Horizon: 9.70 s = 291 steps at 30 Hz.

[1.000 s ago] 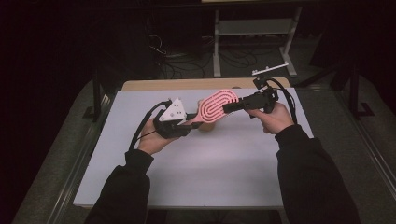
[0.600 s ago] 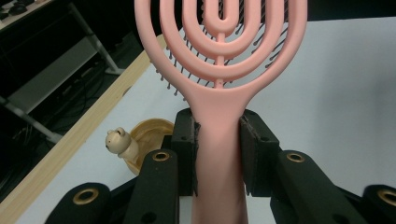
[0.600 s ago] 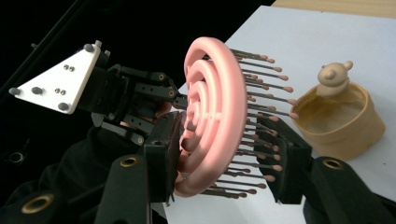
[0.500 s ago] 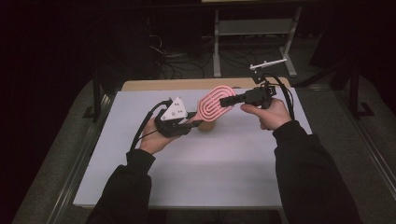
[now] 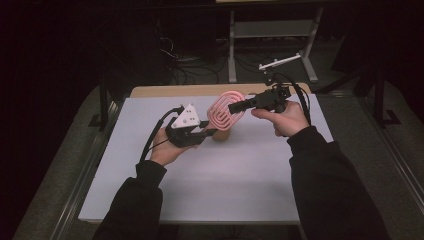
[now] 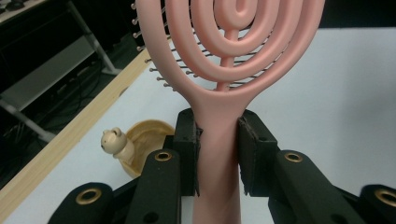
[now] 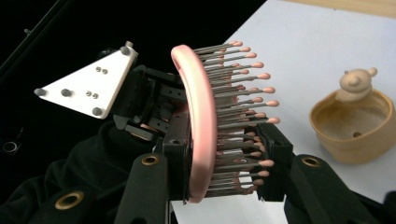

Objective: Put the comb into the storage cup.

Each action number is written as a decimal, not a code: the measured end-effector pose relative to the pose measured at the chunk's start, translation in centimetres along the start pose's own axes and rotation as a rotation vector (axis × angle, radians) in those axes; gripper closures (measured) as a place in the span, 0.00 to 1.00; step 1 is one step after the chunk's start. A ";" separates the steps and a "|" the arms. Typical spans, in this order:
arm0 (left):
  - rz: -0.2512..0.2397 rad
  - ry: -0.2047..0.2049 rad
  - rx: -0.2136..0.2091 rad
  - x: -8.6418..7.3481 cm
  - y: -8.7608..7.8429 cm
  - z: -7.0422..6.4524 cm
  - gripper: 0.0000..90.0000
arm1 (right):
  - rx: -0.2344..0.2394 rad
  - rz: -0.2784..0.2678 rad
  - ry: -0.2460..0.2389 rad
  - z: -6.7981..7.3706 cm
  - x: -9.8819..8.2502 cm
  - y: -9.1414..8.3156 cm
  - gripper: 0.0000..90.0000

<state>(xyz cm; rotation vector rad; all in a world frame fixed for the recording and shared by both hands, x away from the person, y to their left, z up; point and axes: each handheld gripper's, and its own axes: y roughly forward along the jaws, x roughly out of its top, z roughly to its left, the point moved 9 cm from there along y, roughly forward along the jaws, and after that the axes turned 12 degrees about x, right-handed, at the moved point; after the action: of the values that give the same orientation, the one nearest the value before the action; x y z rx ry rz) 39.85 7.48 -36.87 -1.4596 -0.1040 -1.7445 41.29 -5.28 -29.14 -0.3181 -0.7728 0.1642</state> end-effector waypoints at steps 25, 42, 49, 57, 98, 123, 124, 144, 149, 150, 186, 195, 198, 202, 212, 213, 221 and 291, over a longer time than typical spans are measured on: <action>-0.148 -0.237 0.018 1.1 -2.0 1.8 0.56 | -0.083 -0.015 -0.076 2.7 1.9 -1.8 0.70; -0.112 -0.305 -0.024 -1.2 -3.0 2.6 0.36 | -0.164 -0.015 -0.117 3.7 3.3 -4.4 0.70; -0.101 -0.320 -0.033 -2.3 -3.4 2.7 0.28 | -0.199 -0.035 -0.127 4.2 4.0 -5.9 0.70; -0.065 -0.345 -0.040 -3.6 -3.8 2.7 0.15 | -0.232 -0.067 -0.120 3.9 4.9 -7.5 0.70; -0.065 -0.410 0.044 -11.7 -5.5 4.2 0.00 | -0.339 -0.108 -0.100 0.3 7.6 -7.0 0.70; -0.099 -0.426 0.076 -13.4 -6.3 4.5 0.00 | -0.336 -0.058 -0.071 -3.2 6.6 -3.5 0.70; -0.096 -0.424 0.075 -13.5 -6.2 4.5 0.00 | -0.333 -0.050 -0.064 -3.5 6.4 -3.2 0.70; -0.069 -0.381 0.062 -13.5 -6.0 3.6 0.00 | -0.334 -0.025 -0.022 -6.4 5.2 -0.7 0.70; -0.070 -0.380 0.066 -13.5 -6.1 3.7 0.00 | -0.334 -0.020 -0.015 -7.0 5.0 -0.3 0.70; -0.071 -0.380 0.066 -13.5 -6.1 3.7 0.00 | -0.340 -0.015 -0.009 -7.2 4.9 -0.2 0.70; -0.059 -0.400 0.058 -13.7 -6.0 3.7 0.00 | -0.304 -0.106 0.138 -10.9 2.9 0.3 0.69; -0.045 -0.409 0.052 -13.9 -5.9 3.7 0.00 | -0.325 -0.098 0.208 -11.4 2.0 -0.6 0.53; -0.042 -0.402 0.048 -13.9 -5.8 3.6 0.00 | -0.331 -0.081 0.228 -11.7 1.6 -0.8 0.50; -0.041 -0.402 0.048 -13.9 -5.8 3.5 0.00 | -0.325 -0.089 0.237 -11.8 1.4 -1.0 0.40; -0.040 -0.419 0.040 -13.8 -5.9 3.6 0.00 | -0.332 -0.113 0.171 -11.2 1.7 -2.2 0.12; -0.038 -0.423 0.038 -13.8 -5.9 3.6 0.00 | -0.338 -0.109 0.169 -11.2 1.6 -2.4 0.06; -0.039 -0.431 0.043 -13.9 -5.9 3.8 0.00 | -0.400 -0.120 0.111 -11.0 1.3 -4.4 0.00; -0.036 -0.441 0.086 -14.2 -5.8 4.4 0.00 | -0.578 -0.171 -0.025 -12.4 -9.7 -12.8 0.00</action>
<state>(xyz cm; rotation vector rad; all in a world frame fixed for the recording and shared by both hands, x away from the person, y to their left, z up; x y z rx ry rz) 39.22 21.21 -44.97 -1.7632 -0.4325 -1.4007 43.65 -22.59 -39.48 -0.7939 -0.8590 -0.2233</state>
